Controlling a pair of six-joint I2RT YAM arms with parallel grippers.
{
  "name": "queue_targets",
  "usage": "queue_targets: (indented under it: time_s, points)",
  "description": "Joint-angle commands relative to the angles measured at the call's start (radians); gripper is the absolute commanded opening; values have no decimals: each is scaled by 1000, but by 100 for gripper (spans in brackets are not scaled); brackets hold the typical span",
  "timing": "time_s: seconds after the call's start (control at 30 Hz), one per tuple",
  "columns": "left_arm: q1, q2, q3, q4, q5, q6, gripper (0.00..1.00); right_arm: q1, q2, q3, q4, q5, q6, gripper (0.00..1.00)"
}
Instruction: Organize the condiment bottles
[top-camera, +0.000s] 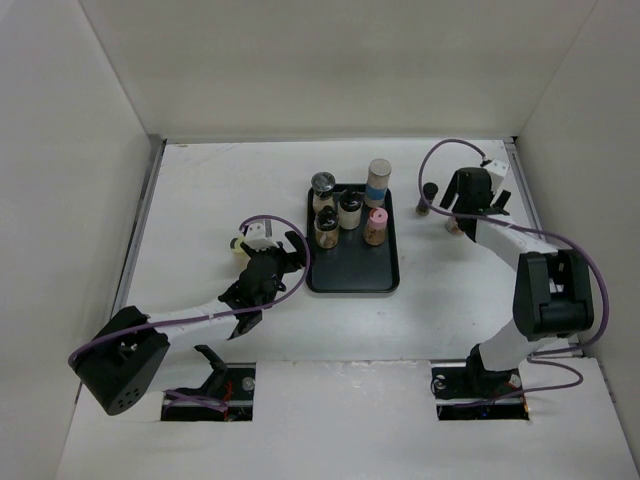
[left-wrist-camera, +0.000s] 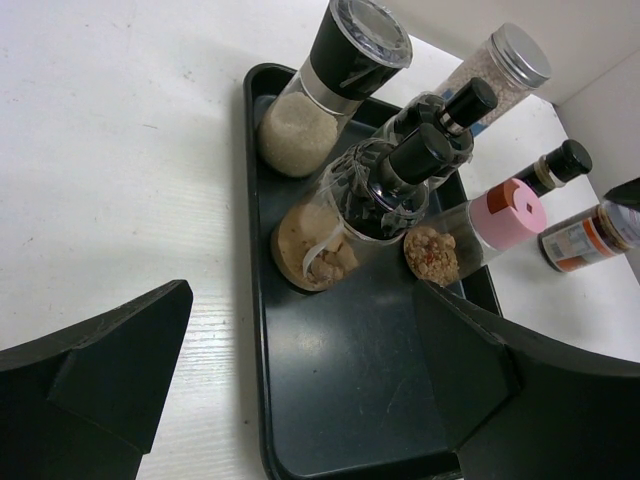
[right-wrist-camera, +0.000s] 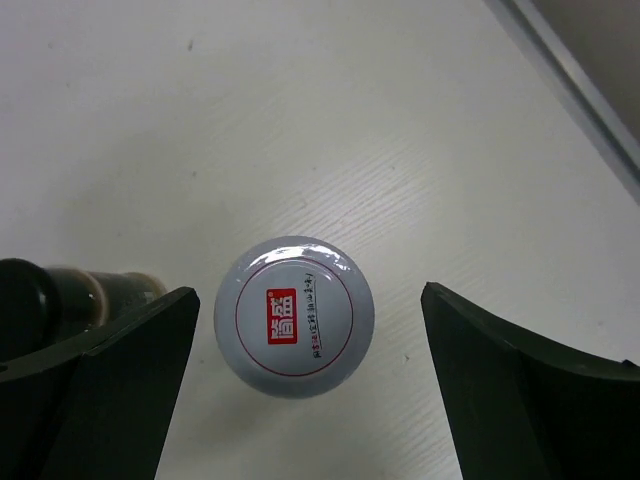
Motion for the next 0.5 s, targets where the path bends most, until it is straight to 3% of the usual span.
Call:
queue_targets:
  time_s: [0.0,0.1,0.3,0.47]
  points:
    - [4,-12,-2,51,6,-8,94,-17,33,65,12,-63,-8,100]
    - [1,-14,-2,51,7,-8,94,-27,65,57,25,-78,10,98]
    - [4,-2,0,51,9,-13,94,-20,29,-10,82,-48,63,51]
    - [5,-14,-5,53,4,-13,94,69,-140,-140,99,31,72,45]
